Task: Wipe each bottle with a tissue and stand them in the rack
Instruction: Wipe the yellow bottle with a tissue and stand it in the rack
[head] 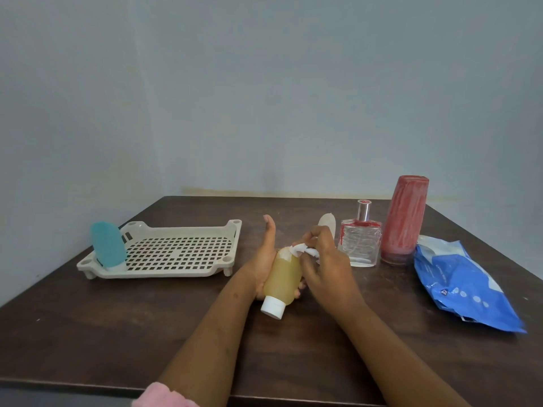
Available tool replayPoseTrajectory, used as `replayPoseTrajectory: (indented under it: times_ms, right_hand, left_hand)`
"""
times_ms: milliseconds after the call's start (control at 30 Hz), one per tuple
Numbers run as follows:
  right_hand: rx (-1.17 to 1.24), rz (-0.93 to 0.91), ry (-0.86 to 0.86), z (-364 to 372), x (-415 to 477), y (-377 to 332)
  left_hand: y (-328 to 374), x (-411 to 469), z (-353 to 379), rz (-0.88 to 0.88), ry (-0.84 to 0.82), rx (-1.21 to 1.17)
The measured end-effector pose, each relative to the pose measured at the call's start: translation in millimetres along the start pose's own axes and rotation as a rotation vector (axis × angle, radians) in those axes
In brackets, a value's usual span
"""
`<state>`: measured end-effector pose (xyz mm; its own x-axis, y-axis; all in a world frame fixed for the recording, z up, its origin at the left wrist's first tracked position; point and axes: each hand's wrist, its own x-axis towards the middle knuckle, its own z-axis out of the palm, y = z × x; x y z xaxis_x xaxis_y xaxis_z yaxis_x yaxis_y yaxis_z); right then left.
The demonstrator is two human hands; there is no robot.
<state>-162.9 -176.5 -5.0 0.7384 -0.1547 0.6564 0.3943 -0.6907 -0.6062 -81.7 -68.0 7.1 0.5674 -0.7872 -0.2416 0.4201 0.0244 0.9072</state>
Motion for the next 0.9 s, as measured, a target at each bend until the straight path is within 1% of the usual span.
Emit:
replayPoseTrajectory:
  times_ms: [100, 300, 467, 633, 700, 833, 900]
  right_hand:
    - [-0.038, 0.010, 0.037, 1.2, 2.4, 0.1]
    - [-0.040, -0.019, 0.002, 3.8, -0.4, 1.6]
    - [-0.059, 0.027, 0.053, 3.4, 2.4, 2.3]
    - [-0.065, -0.003, 0.015, 6.3, -0.4, 0.0]
    - [-0.082, -0.012, 0.024, 6.3, -0.9, 0.7]
    - [-0.080, 0.031, 0.073, 5.1, 1.5, 4.5]
    - [-0.064, 0.054, 0.059, 5.0, 2.1, 4.8]
  left_hand:
    - [0.2, -0.3, 1.5, -0.005, -0.002, 0.005]
    - [-0.3, 2.0, 1.3, -0.008, 0.039, 0.029]
    - [-0.2, 1.2, 3.0, -0.009, 0.024, 0.035]
    - [-1.0, 2.7, 2.1, -0.013, 0.074, 0.050]
    - [-1.1, 2.1, 2.6, -0.011, 0.077, 0.061]
    - [-1.7, 2.6, 3.0, -0.028, 0.056, 0.078]
    - [-2.0, 2.4, 3.7, -0.045, 0.054, 0.093]
